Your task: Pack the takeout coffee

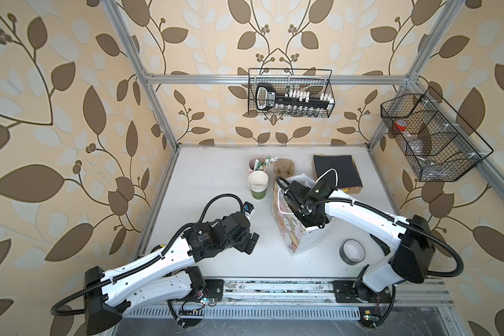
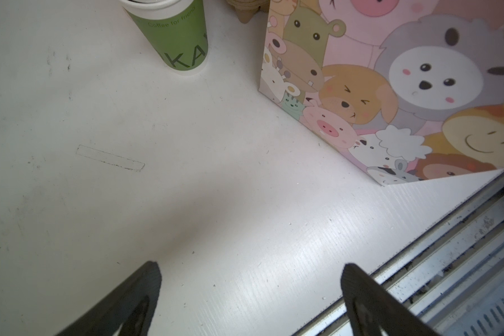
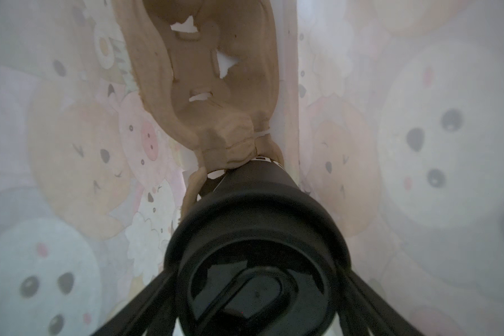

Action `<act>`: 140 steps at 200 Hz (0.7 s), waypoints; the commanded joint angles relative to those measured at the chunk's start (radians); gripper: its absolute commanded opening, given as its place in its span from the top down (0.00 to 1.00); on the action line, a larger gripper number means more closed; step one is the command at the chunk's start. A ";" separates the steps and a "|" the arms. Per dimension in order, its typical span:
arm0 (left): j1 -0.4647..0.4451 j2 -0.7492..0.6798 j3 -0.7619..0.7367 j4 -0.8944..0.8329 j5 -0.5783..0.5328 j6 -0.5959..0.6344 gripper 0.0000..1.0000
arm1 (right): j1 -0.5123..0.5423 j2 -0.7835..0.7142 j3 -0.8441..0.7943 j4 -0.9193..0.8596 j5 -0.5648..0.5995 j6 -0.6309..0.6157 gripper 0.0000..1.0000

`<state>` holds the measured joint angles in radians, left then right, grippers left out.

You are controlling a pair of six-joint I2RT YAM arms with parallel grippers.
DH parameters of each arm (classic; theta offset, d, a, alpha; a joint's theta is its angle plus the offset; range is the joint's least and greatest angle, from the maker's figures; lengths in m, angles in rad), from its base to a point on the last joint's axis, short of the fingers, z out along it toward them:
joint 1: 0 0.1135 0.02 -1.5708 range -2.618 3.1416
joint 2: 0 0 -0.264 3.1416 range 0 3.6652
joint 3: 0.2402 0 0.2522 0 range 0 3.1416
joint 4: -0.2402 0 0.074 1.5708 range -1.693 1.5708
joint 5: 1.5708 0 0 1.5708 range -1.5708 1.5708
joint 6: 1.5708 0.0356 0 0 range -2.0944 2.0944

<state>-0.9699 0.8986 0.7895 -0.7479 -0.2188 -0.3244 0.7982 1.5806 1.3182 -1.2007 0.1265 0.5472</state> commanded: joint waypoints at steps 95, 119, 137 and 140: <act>-0.009 -0.018 0.030 -0.008 -0.026 -0.019 0.01 | -0.003 0.026 0.023 -0.057 -0.040 -0.015 0.10; -0.009 -0.017 0.030 -0.008 -0.025 -0.019 0.01 | -0.002 0.022 0.026 -0.063 -0.040 -0.015 0.09; -0.009 -0.018 0.030 -0.008 -0.025 -0.018 0.01 | -0.002 0.018 0.038 -0.070 -0.030 -0.013 0.09; -0.009 -0.017 0.030 -0.008 -0.025 -0.019 0.01 | -0.002 0.018 0.042 -0.073 -0.029 -0.013 0.09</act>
<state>-0.9699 0.8978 0.7898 -0.7475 -0.2188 -0.3244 0.7963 1.5875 1.3342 -1.2160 0.0937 0.5415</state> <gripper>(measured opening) 0.989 0.905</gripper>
